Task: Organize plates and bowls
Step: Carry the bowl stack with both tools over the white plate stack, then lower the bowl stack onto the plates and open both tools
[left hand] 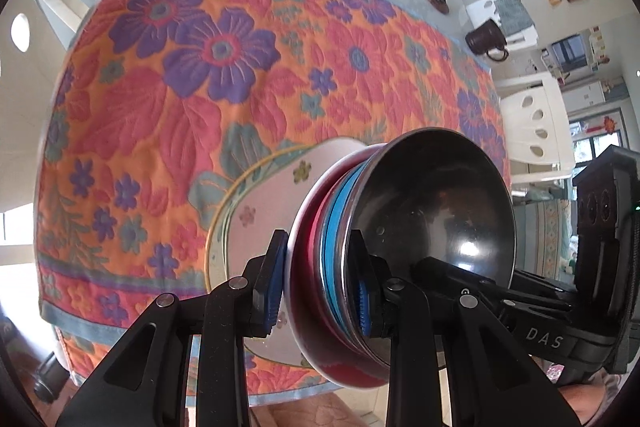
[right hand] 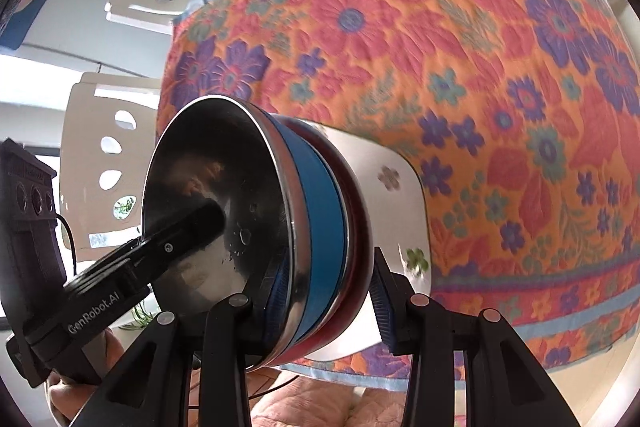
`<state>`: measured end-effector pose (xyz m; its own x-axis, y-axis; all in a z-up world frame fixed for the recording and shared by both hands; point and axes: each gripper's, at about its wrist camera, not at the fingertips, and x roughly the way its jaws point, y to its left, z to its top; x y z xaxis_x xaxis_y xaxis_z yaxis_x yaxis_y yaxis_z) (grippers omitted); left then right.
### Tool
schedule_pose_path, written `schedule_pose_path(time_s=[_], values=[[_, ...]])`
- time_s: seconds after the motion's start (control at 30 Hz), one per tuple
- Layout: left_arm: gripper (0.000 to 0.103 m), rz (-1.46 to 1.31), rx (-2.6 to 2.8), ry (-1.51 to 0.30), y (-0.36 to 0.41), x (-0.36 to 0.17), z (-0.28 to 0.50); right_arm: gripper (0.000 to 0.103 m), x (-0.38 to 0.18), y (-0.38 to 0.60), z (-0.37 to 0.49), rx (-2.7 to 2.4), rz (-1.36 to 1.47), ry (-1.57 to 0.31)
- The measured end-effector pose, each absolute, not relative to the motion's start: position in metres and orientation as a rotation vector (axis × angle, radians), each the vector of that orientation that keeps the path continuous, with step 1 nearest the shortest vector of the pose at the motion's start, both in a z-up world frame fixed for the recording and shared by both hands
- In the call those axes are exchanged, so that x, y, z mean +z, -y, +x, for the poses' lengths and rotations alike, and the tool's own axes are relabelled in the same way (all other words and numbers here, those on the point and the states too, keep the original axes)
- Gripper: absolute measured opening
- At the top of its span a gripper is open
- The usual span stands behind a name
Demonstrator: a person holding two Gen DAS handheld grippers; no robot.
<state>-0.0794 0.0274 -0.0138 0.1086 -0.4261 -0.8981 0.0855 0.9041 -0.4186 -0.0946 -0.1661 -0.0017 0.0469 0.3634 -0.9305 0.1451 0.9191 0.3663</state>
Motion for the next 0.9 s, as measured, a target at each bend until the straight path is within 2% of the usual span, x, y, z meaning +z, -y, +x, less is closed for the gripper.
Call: schedule_pose_path(time_s=[0.6,0.73,0.9], values=[[0.026,-0.146,-0.368,-1.373,-0.014,-0.021,-0.088,0.038,-0.021,0.176,-0.107,0.152,0.498,-1.492],[0.026,-0.184,-0.357,-1.372,-0.021,-0.019,-0.090,0.037,-0.019,0.176,-0.113,0.111,0.475,-1.415],[0.030,-0.178,-0.320,-1.341,-0.033,0.002,-0.107,0.037,0.020,0.188,-0.124,0.089,0.439,-1.276]])
